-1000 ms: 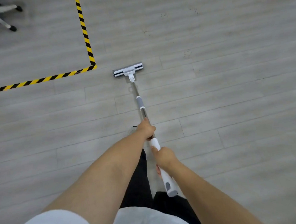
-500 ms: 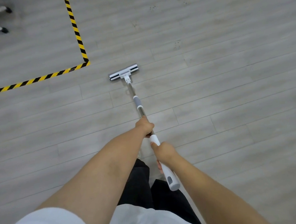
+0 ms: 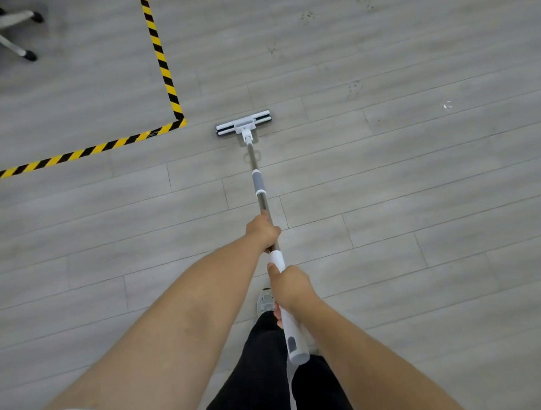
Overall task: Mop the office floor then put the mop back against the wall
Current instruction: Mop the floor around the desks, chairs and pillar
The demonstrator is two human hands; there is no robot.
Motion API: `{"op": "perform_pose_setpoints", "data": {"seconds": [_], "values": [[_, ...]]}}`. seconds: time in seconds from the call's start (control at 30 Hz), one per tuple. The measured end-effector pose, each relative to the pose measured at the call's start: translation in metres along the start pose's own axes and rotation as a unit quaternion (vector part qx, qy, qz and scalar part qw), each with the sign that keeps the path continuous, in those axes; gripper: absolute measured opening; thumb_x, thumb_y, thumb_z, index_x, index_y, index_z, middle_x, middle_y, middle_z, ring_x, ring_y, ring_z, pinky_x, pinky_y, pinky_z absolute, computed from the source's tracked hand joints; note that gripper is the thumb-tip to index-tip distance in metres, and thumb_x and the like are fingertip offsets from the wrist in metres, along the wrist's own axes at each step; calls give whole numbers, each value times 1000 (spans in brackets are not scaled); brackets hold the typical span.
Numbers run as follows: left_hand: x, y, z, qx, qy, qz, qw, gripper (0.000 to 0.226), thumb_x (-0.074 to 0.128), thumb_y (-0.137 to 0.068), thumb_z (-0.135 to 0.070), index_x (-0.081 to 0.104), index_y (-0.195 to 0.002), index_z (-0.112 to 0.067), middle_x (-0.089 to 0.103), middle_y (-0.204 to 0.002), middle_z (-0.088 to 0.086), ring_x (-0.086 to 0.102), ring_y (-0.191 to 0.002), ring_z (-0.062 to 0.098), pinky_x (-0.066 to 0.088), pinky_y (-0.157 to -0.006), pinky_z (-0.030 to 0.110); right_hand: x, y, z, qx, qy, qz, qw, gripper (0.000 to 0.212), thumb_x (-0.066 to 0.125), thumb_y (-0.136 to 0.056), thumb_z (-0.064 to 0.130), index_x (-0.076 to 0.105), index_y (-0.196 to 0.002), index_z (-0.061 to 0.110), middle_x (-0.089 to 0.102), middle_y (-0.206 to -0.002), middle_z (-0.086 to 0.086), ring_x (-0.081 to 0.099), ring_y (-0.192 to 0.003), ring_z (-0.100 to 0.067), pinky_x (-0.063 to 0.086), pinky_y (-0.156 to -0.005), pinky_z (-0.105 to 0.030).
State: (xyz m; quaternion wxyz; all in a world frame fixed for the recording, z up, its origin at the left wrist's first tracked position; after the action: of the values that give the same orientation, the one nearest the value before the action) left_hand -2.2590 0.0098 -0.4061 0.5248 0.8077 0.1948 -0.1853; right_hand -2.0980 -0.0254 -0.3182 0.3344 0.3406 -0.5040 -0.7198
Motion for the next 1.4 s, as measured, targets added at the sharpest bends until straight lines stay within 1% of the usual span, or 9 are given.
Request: {"op": "perform_pose_setpoints", "data": {"seconds": [0.07,0.2,0.37,0.83,0.97,1.03,1.17,1.33,1.4], "values": [[-18,-17,-5,-1,3,1,1000,59,53,-95,-15,36,-151,-17,61,-118,16,68,-94,36,62,-68,43,7,-7,23,3,3,1,1000,42,42,-104,51,51,-109,9,61,-82,-14,57,-47,-24,48,-38,-27],[-51,-50,-14,4,7,12,1000,59,53,-95,-16,36,-151,-19,60,-115,14,66,-85,33,60,-56,37,19,-18,67,12,6,-4,1000,42,41,-104,49,51,-110,9,59,-80,-11,55,-45,-21,47,-37,-26],[-85,-81,-25,11,6,20,1000,63,55,-93,-18,33,-153,-18,63,-116,15,69,-91,36,63,-72,45,29,-26,113,8,-2,-5,1000,37,41,-104,47,51,-104,12,59,-78,-11,55,-43,-21,49,-39,-27],[-169,-169,-128,4,50,18,999,58,54,-95,-16,36,-150,-17,61,-123,15,69,-91,35,63,-72,43,-20,-64,269,-15,42,-38,998,43,41,-104,48,52,-114,7,60,-71,-10,53,-42,-19,44,-38,-22],[-206,-213,-167,1,48,13,999,60,55,-95,-16,35,-152,-17,60,-126,15,69,-94,36,63,-74,46,-31,-87,335,-21,43,-33,998,46,41,-105,47,53,-117,5,63,-76,-12,55,-43,-21,48,-41,-25],[-231,-237,-188,-4,44,5,999,60,56,-95,-17,36,-152,-19,60,-122,14,68,-90,34,63,-67,42,-35,-98,372,-18,34,-25,999,45,42,-104,47,53,-118,6,63,-77,-12,57,-46,-22,51,-45,-29],[-280,-283,-238,-5,21,6,1000,50,59,-92,-17,45,-140,-14,62,-116,15,69,-86,34,64,-66,45,-50,-112,452,-19,11,-4,1000,41,43,-105,45,53,-115,7,60,-73,-11,55,-47,-22,53,-49,-31],[-344,-334,-289,4,25,-3,1000,41,61,-90,-20,52,-129,-11,64,-113,16,70,-88,33,63,-64,41,-63,-128,551,-45,38,-6,998,37,41,-106,42,51,-95,8,60,-71,-11,55,-40,-20,48,-41,-26],[-366,-351,-301,-4,34,0,999,38,61,-90,-19,53,-126,-10,64,-113,16,69,-86,32,60,-59,37,-61,-134,583,-34,36,-3,999,36,42,-106,42,50,-96,9,60,-71,-10,55,-41,-20,48,-40,-26]]}}
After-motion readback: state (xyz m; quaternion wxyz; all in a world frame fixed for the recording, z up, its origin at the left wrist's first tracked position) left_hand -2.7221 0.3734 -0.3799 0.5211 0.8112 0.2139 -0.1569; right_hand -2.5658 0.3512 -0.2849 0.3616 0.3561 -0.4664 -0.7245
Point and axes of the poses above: each hand's wrist, its own y-axis away from the middle knuckle, its own x-axis out of the palm, z = x × y, the point moved 8 cm from there along -y, towards the middle knuckle
